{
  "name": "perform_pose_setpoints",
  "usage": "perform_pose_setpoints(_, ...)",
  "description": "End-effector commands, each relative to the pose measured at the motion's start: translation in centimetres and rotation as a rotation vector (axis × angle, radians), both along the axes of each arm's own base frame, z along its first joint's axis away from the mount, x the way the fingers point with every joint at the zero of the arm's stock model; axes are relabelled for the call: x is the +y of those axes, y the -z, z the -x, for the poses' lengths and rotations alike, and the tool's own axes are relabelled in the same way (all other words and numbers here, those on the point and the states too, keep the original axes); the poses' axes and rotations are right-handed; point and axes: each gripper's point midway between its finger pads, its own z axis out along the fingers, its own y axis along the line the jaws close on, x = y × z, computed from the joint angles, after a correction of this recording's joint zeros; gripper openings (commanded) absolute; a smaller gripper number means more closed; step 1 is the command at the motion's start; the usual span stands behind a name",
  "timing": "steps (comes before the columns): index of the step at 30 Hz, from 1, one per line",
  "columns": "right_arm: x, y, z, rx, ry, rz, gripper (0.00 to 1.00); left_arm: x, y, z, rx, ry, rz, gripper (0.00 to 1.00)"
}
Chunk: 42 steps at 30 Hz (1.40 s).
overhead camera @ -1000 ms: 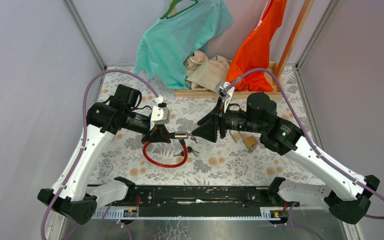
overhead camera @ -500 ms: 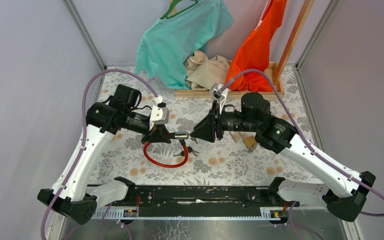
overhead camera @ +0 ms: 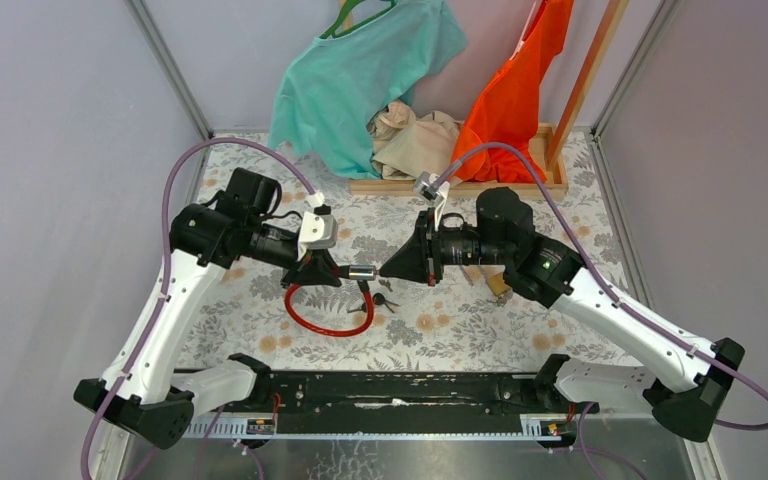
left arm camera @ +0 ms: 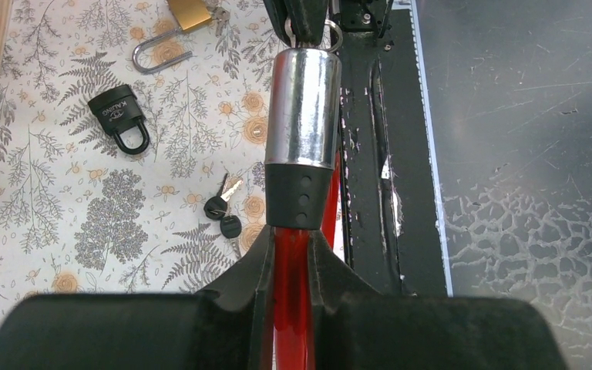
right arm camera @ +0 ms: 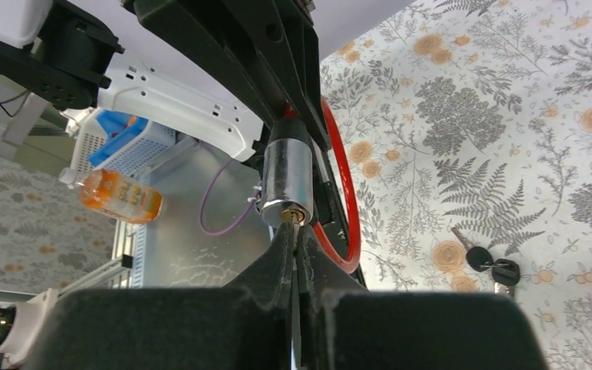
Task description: Unlock with the key
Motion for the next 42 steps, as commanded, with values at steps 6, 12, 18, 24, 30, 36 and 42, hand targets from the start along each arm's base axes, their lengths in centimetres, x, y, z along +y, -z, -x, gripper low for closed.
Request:
perform_pose_setpoints(6,0.8,-2.3,1.0,0.164,-0.061,-0.106,0.0,-0.2,-2.3,-1.5,-0.226,0.001,0.052,0.0)
perform_pose_setpoints(12,0.6,-1.9,-0.4,0.452,-0.089,-0.158,0.0,0.6,-2.6,-3.8,-0.51,-0.039,0.015,0.0)
perform_pose_setpoints(18,0.8,-3.1,-0.4,0.578,-0.135,-0.195,0.0,0.8,-3.7,-4.4,-0.643,-0.059,0.037,0.0)
perform_pose_setpoints(24,0.4,-4.6,0.0,0.533,-0.148,-0.229,0.18,0.4,-5.2,-4.2,-0.624,-0.094,0.093,0.0)
perform_pose_setpoints(30,-1.3,-4.6,-1.1,0.307,0.017,-0.209,0.89,-1.2,-6.9,-2.9,-0.352,-0.141,0.216,0.0)
perform_pose_setpoints(36,-3.4,-3.8,-2.3,0.163,0.179,-0.197,0.99,-2.5,-6.7,-2.0,-0.05,-0.193,0.289,0.0)
perform_pose_setpoints(42,-5.9,-1.3,-4.1,0.044,0.357,-0.127,0.99,-2.8,-4.6,-2.4,0.152,-0.279,0.275,0.0)
